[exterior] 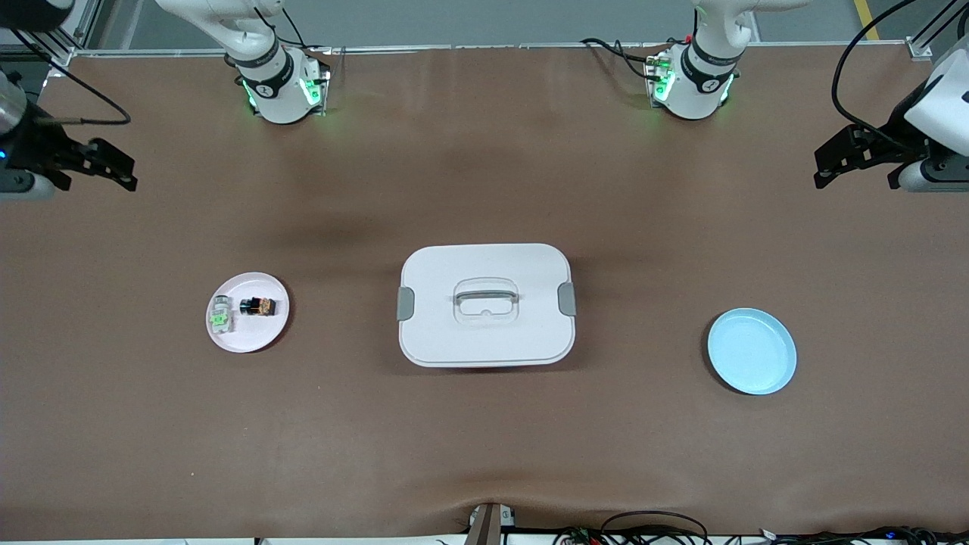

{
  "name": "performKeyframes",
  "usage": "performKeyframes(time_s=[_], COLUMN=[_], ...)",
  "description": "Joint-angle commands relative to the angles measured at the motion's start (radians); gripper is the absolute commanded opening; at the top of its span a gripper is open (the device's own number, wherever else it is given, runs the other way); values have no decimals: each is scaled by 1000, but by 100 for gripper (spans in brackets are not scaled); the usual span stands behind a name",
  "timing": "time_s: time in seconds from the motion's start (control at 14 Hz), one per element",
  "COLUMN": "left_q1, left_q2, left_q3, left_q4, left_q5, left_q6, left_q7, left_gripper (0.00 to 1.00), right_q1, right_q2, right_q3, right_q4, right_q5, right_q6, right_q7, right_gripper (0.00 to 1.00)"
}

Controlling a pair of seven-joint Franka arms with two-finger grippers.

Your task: Transfer orange switch to right arm and place

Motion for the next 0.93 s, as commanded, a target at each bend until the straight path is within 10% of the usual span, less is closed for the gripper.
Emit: performKeyframes(time_s=[0.0,0.86], left_q1=[8,5], left_q2=[-65,-79], left_q3=[-2,-7], left_q4=[-69,-76], left_q5=[-21,-33], left_q6=[12,12], left_q7=[22,25], left_gripper=[100,100], right_q1=[-28,-29], right_q2=[30,186], right_q3=[11,11], right_q4=[84,278], right_q5=[18,53], right_q6=[-30,-131], right_q7=[-7,-15], right_gripper=[100,100])
